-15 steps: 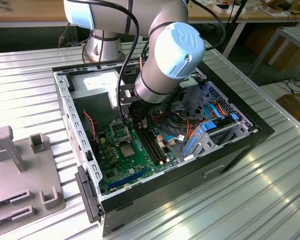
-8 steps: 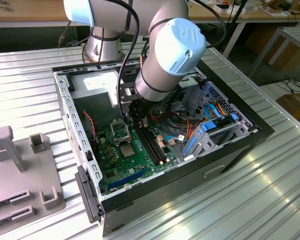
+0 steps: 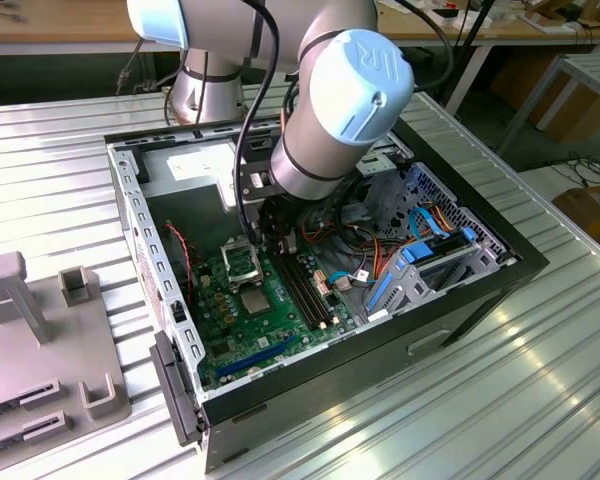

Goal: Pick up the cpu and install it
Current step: 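Place the cpu into insertion slot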

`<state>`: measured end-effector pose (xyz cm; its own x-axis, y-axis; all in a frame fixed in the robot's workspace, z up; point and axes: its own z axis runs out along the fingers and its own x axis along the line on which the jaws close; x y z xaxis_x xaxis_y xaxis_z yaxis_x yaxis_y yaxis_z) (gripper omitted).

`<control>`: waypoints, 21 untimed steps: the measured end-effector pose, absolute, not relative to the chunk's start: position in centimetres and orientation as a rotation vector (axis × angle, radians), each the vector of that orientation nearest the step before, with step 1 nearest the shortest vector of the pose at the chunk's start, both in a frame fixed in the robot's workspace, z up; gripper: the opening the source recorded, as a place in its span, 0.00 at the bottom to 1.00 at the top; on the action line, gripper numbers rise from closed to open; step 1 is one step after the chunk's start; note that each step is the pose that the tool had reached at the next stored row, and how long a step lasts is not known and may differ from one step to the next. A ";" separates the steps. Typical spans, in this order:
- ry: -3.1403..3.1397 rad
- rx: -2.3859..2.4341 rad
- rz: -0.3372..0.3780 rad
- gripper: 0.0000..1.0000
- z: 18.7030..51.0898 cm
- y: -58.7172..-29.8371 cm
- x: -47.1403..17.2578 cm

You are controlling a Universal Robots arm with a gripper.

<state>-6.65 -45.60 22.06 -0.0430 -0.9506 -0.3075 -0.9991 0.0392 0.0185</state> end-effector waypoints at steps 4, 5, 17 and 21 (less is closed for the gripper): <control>2.103 -2.017 0.333 0.11 22.3 -45.6 -6.7; 2.104 -2.017 0.331 0.11 22.3 -45.6 -6.7; 2.113 -2.026 0.316 0.11 22.9 -45.6 -6.9; 2.118 -2.030 0.308 0.11 23.1 -45.6 -7.0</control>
<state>-6.95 -45.63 23.14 -0.0430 -0.9594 -0.2789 -0.9991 0.0397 0.0173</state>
